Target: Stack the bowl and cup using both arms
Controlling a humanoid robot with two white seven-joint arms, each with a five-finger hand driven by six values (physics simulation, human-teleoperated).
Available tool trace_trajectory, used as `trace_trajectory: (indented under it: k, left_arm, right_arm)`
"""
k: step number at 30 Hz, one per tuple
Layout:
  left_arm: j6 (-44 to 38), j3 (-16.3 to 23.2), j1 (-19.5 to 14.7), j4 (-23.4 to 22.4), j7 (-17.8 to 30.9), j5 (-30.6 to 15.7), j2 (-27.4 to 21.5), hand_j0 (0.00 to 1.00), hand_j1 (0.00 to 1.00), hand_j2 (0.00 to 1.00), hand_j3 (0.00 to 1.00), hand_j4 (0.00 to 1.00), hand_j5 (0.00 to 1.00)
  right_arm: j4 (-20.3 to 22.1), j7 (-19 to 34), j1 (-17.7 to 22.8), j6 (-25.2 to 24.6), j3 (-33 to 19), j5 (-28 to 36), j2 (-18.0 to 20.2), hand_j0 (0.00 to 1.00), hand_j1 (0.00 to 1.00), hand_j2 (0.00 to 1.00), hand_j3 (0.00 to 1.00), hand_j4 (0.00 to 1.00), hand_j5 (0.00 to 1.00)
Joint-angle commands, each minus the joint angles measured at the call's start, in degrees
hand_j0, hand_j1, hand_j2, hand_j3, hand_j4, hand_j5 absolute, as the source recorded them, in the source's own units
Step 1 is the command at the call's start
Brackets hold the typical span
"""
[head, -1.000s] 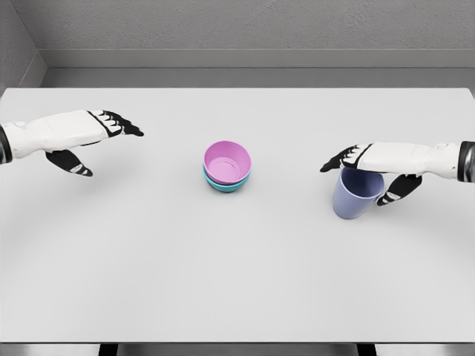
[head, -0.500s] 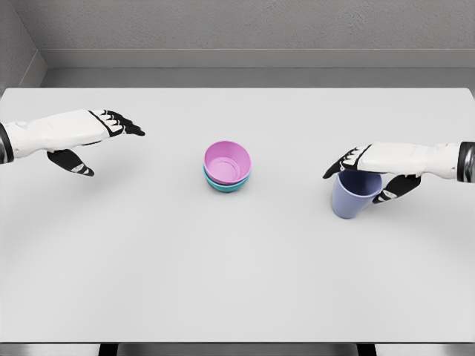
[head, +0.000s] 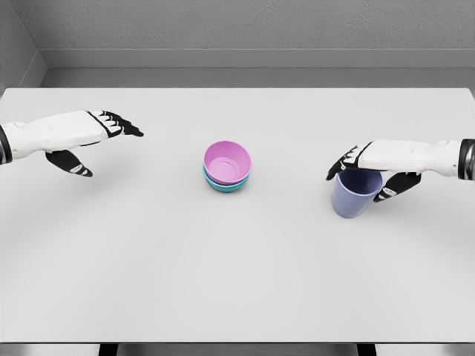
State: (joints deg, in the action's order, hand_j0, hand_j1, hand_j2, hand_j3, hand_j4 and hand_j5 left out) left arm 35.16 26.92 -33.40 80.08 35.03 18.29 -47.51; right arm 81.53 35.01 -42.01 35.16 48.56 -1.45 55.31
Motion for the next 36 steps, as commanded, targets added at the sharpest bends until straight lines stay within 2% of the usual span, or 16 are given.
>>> trace_trajectory:
  k: [1, 7, 22, 36]
  left_arm:
    - [-0.16, -0.02, 0.0, -0.01, -0.03, -0.36, -0.04, 1.0, 1.0, 1.0, 1.0, 1.0, 1.0]
    - [-0.16, -0.02, 0.0, -0.01, -0.03, -0.28, -0.22, 1.0, 1.0, 1.0, 1.0, 1.0, 1.0]
    - [-0.16, -0.02, 0.26, -0.01, -0.03, -0.36, -0.39, 1.0, 1.0, 1.0, 1.0, 1.0, 1.0]
    - [-0.16, -0.02, 0.18, -0.1, -0.03, -0.28, -0.39, 1.0, 1.0, 1.0, 1.0, 1.0, 1.0]
  right_arm:
    - [0.12, -0.01, 0.0, -0.16, -0.05, 0.4, 0.06, 0.75, 0.75, 0.75, 0.75, 0.75, 0.75]
    - [0.3, -0.01, -0.18, -0.16, -0.05, 0.4, 0.06, 0.7, 0.7, 0.7, 0.7, 0.7, 0.7]
    - [1.53, -0.01, -2.28, -0.16, -0.05, 0.49, -0.03, 0.67, 0.67, 0.67, 0.67, 0.67, 0.67]
    - [2.23, -0.01, -5.45, -0.16, -0.05, 0.49, -2.49, 0.66, 0.66, 0.66, 0.66, 0.66, 0.66]
